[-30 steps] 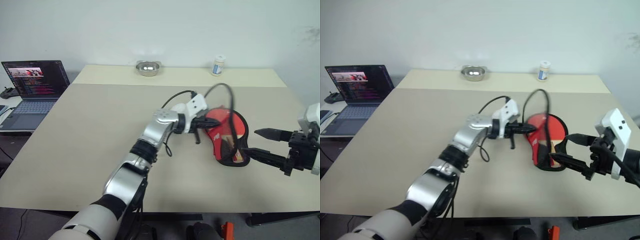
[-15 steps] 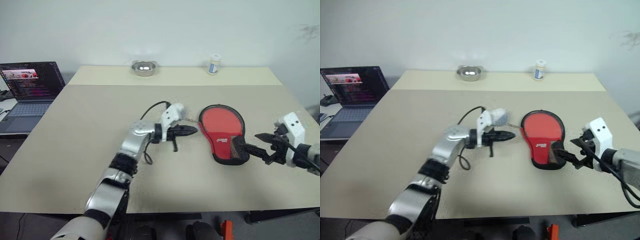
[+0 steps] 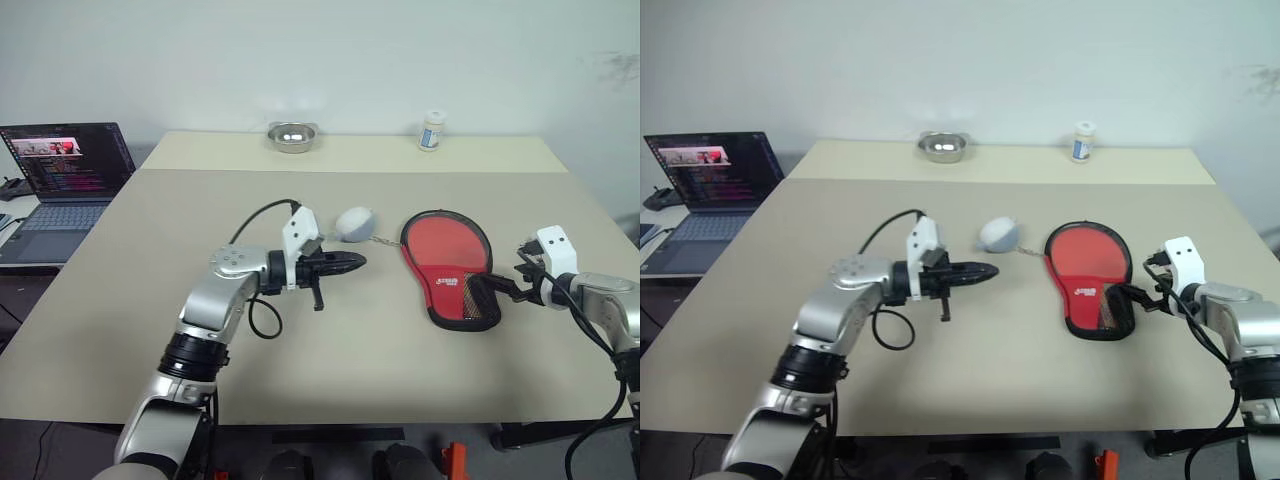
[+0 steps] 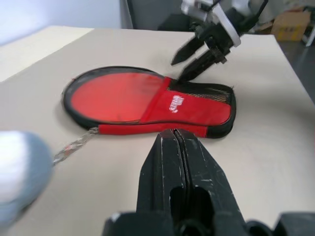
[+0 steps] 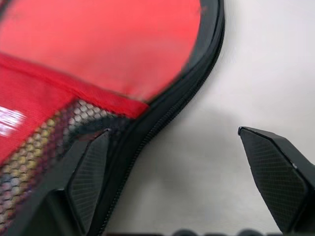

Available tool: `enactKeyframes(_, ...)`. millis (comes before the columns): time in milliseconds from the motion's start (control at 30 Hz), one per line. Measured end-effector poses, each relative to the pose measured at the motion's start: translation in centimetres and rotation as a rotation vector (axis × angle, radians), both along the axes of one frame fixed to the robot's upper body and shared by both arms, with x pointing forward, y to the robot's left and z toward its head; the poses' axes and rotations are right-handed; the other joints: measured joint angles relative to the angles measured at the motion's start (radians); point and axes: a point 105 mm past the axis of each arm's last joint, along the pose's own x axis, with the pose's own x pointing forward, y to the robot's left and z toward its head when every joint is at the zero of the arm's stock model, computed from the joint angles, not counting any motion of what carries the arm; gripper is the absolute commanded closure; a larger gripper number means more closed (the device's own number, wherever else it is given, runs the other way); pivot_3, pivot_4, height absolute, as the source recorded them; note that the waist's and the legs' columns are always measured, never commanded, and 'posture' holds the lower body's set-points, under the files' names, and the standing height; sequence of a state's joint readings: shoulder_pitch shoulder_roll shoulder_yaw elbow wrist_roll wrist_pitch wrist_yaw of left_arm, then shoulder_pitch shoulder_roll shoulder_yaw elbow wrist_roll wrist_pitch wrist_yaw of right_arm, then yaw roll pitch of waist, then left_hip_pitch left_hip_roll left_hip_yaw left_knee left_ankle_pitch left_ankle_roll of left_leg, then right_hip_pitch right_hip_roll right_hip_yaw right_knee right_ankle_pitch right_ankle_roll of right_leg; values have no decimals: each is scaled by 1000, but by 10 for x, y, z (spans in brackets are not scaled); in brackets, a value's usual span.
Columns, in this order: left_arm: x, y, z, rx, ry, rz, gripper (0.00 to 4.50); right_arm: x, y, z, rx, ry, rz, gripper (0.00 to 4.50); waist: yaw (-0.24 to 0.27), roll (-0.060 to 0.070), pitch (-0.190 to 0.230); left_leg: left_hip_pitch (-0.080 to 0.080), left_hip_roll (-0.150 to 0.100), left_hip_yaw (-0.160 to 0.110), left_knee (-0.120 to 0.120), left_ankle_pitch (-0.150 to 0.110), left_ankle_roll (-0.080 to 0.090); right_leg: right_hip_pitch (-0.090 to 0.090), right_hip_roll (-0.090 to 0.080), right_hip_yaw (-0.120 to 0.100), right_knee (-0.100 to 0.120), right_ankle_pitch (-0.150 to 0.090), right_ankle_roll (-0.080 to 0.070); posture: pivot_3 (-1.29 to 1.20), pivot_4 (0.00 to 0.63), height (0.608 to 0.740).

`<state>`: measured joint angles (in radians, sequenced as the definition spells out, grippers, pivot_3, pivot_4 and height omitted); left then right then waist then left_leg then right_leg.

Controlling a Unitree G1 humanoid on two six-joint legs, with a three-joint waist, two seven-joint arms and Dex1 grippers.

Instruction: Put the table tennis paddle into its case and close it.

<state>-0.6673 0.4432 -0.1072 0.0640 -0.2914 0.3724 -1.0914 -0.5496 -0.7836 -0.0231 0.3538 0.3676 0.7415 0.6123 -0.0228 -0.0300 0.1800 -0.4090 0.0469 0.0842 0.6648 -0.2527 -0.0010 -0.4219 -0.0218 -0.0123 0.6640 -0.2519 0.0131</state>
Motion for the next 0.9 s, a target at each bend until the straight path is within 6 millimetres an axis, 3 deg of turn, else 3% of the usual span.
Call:
enactKeyframes(300,0,-1,16,-7,-45,-16,4479,7,15,-5,77,43,56,0,-9,0,0,3,1,1,0,0,-1,1,1,1,2,0,0,0,150,740)
enactKeyframes(433,-1,1,16,3,-50,-19,4500,9,17,-8,101,69,49,923,-10,0,-1,6,2,1,-1,1,-2,3,1,1,2,0,-1,0,150,740)
enactKeyframes(567,0,5,17,19,-54,-13,4500,7,27,-11,148,96,66,2261,-10,-1,-1,9,2,1,-1,1,-2,7,1,1,3,0,-1,0,150,740)
enactKeyframes(667,-1,13,16,54,-53,-16,4500,6,43,-12,192,109,99,3278,-15,-2,-2,10,3,1,-1,1,-2,7,2,1,3,0,-1,0,150,740)
enactKeyframes(767,-7,24,14,106,-34,-39,4500,3,73,-12,255,126,168,4312,-27,-2,-2,10,6,1,-2,2,-4,6,2,2,3,0,-1,0,150,740)
enactKeyframes(900,-17,27,14,121,-21,-93,4500,1,108,-8,312,130,246,4456,-32,-2,-2,9,10,2,-2,3,-5,2,4,1,5,0,-1,0,150,740)
